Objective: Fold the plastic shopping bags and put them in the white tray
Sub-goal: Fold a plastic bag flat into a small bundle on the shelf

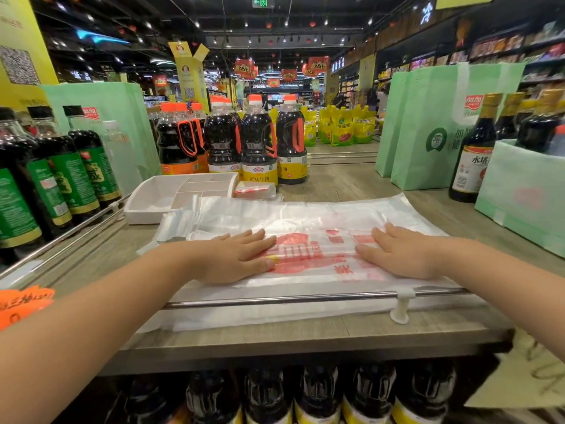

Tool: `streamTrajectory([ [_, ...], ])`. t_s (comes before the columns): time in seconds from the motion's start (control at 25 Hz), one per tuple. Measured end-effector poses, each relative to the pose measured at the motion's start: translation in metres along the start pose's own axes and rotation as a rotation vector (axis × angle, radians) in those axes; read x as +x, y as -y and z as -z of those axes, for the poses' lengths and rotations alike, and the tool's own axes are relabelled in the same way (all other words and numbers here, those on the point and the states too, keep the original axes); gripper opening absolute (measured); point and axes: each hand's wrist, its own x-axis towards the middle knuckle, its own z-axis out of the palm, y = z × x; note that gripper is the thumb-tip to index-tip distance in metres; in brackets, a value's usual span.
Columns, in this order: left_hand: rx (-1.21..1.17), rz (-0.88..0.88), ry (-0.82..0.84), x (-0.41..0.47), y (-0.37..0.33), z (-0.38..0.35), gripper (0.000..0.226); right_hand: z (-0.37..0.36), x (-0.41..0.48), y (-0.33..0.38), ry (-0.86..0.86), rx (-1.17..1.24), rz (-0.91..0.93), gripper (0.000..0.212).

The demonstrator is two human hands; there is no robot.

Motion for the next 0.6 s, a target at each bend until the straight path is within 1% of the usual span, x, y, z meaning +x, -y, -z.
streamTrajectory([
  [0.04, -0.001, 0.000, -0.038, -0.001, -0.001, 0.001, 0.070, 0.001, -0.002, 0.006, -0.053, -0.001, 0.030, 0.128],
  [0.12, 0.024, -0.007, -0.108, -0.002, -0.004, 0.004, 0.065, 0.005, -0.006, 0.023, -0.145, -0.026, 0.172, 0.106],
  [0.2, 0.086, -0.026, -0.150, -0.004, -0.008, 0.008, 0.055, 0.011, -0.006, 0.040, -0.179, -0.048, 0.294, 0.087],
  [0.32, 0.091, -0.064, -0.196, -0.006, -0.007, 0.011, 0.050, 0.012, 0.001, 0.048, -0.225, -0.087, 0.324, 0.071],
  [0.4, -0.005, -0.081, -0.231, -0.010, -0.002, 0.011, 0.044, 0.012, 0.003, 0.044, -0.321, -0.131, 0.375, 0.055],
  [0.48, -0.097, -0.094, -0.269, -0.015, 0.003, 0.015, 0.035, 0.014, 0.002, 0.039, -0.388, -0.115, 0.437, 0.038],
  [0.52, -0.123, -0.094, -0.286, -0.017, 0.005, 0.018, 0.031, 0.017, 0.001, 0.037, -0.406, -0.086, 0.455, 0.034],
  [0.6, -0.148, -0.079, -0.339, -0.017, 0.009, 0.027, 0.029, 0.027, 0.001, 0.033, -0.417, -0.022, 0.451, 0.034],
])
